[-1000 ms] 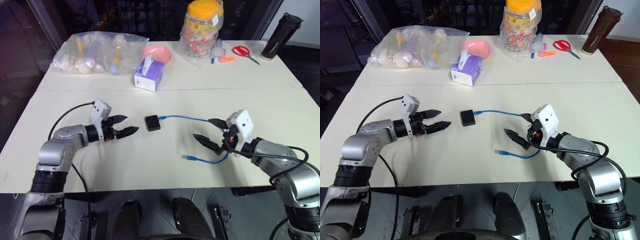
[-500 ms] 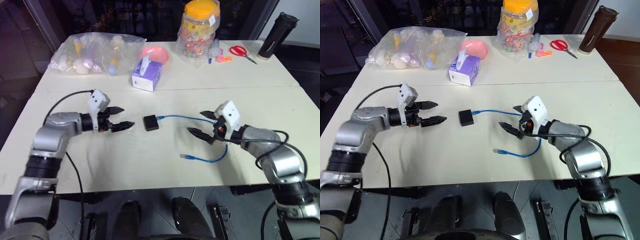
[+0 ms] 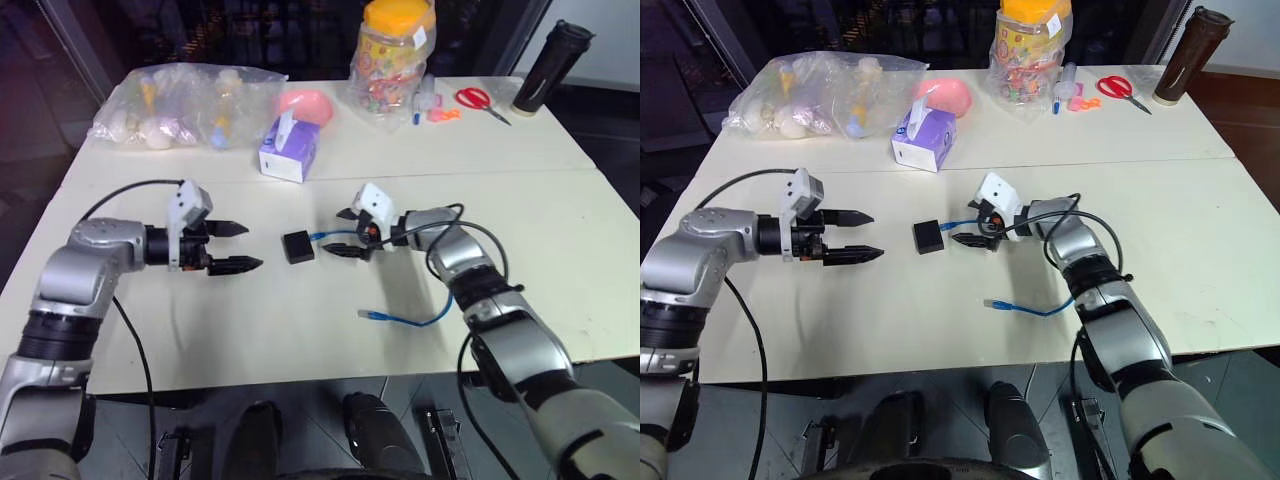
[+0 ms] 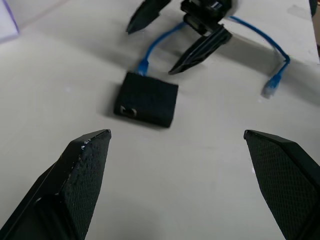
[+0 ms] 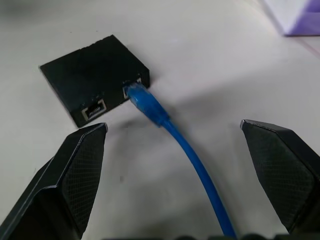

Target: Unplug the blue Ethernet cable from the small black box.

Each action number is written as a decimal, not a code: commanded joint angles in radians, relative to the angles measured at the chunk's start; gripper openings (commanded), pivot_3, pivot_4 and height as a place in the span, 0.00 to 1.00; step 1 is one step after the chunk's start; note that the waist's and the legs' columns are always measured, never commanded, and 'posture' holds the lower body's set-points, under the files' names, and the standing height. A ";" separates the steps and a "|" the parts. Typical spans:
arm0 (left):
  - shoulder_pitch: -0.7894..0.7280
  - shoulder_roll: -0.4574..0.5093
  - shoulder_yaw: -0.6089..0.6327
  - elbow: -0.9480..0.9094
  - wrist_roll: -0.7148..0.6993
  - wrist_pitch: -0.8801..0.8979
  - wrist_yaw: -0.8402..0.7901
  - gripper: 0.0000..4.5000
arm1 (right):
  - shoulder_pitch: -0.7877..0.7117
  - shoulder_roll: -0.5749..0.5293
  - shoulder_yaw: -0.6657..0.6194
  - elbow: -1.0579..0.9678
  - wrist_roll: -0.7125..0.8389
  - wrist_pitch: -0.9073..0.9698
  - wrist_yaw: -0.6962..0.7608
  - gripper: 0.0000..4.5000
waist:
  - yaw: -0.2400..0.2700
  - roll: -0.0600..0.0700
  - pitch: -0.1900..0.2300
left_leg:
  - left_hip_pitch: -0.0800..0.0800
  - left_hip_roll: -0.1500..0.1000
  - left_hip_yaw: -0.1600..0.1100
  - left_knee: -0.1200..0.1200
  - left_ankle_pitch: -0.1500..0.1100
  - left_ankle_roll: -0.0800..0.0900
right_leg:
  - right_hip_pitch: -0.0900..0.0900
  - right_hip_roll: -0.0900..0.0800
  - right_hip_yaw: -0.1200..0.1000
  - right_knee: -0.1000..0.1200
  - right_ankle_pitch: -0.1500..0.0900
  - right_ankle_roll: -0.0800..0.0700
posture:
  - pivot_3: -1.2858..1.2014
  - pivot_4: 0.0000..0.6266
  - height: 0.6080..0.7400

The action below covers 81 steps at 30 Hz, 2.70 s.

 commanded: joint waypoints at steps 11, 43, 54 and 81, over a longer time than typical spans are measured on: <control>0.064 -0.006 0.081 -0.114 -0.045 0.048 0.125 1.00 | -0.166 0.041 0.043 0.287 -0.235 -0.343 -0.122 0.01 | -0.006 0.000 0.000 | 0.005 0.000 -0.001 0.004 0.001 -0.002 | 0.006 0.001 0.000 0.002 0.001 -0.004 | 0.52 0.24 1.00; -0.753 -0.337 0.046 1.045 0.125 -0.265 -0.390 1.00 | 0.126 -0.299 -0.074 -0.735 -0.517 -0.368 -0.580 0.01 | 0.001 0.001 0.001 | 0.000 -0.001 0.000 0.001 0.002 -0.002 | -0.001 0.000 -0.001 0.001 0.002 0.000 | 0.52 0.24 1.00; -0.793 -0.380 0.097 1.097 0.130 -0.303 -0.301 1.00 | 0.146 -0.278 -0.060 -0.770 -0.495 -0.368 -0.554 0.01 | 0.001 0.001 0.001 | 0.000 -0.001 0.000 0.001 0.002 -0.002 | -0.001 0.000 -0.001 0.001 0.002 0.000 | 0.52 0.24 1.00; -0.807 -0.433 0.139 1.156 0.148 -0.292 -0.306 0.11 | 0.443 -0.189 -0.245 -1.130 -0.199 0.061 -0.460 0.90 | 0.005 0.000 0.000 | -0.001 -0.001 -0.001 0.002 0.002 -0.002 | 0.000 0.000 -0.001 0.002 0.002 0.000 | 0.52 0.24 1.00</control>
